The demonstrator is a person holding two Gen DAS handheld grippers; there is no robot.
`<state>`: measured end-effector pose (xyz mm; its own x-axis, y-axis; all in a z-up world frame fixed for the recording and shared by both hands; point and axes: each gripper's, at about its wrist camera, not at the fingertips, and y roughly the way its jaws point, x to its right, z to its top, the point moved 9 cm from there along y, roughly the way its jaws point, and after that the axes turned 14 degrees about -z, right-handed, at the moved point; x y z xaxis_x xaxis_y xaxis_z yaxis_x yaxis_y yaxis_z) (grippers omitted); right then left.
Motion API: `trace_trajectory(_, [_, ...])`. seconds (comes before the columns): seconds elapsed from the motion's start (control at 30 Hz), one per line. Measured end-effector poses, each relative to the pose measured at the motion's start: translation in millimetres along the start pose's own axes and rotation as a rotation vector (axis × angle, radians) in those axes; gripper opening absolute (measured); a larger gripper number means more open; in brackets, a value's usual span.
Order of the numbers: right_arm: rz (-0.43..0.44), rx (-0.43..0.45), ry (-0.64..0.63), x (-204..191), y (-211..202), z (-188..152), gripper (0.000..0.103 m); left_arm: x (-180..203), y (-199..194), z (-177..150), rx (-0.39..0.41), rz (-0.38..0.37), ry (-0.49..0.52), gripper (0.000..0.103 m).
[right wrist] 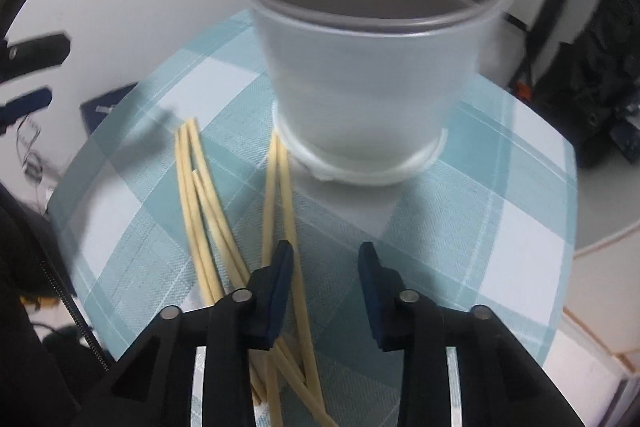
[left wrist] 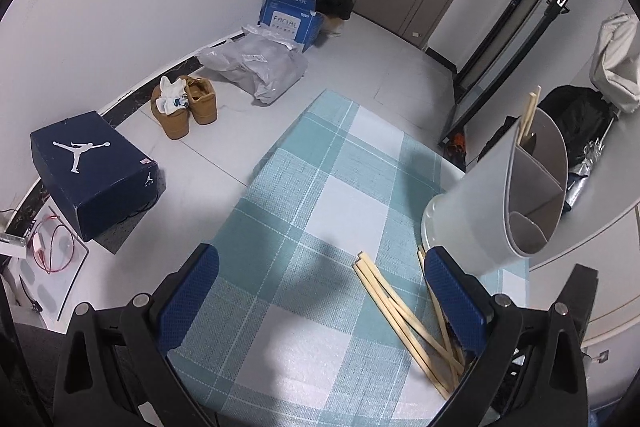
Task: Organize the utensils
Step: 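Close the right gripper on a single wooden chopstick and lift it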
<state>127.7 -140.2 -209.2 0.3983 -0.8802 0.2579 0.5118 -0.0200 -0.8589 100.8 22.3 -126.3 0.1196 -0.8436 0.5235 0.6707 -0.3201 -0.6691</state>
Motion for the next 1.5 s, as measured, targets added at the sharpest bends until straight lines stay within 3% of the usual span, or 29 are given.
trace_trajectory(0.17, [0.002,0.002,-0.129,-17.5,0.7,-0.7,0.013,-4.5,1.6,2.5,-0.003,-0.002,-0.031,0.101])
trace_trajectory(0.27, [0.046,-0.029,-0.119,-16.3,2.5,-1.7,0.005,-4.7,2.7,2.5,-0.008,-0.002,-0.035,0.101])
trace_trajectory(0.7, [0.004,-0.126,-0.094,28.3,-15.8,-47.9,0.006,-4.0,5.4,-2.6,-0.027,-0.003,-0.049,0.101])
trace_trajectory(0.93, [0.074,-0.190,-0.111,17.8,-21.7,-70.2,0.007,-7.1,5.8,-6.3,-0.036,0.009,-0.062,0.101])
trace_trajectory(1.0, [0.084,-0.183,-0.124,13.7,-23.0,-67.9,0.009,-7.4,5.5,-5.8,-0.034,0.015,-0.064,0.101])
trace_trajectory(1.07, [0.091,-0.166,-0.125,14.1,-24.1,-61.0,0.021,-7.0,5.1,-5.7,-0.031,0.017,-0.065,0.101])
trace_trajectory(1.13, [0.088,-0.145,-0.119,15.0,-22.5,-51.0,0.025,-6.5,5.2,-6.3,-0.033,0.018,-0.059,0.101])
trace_trajectory(1.5, [0.031,-0.022,-0.097,-2.8,2.4,-0.4,0.022,-14.9,11.0,-17.2,-0.069,0.051,-0.053,0.101])
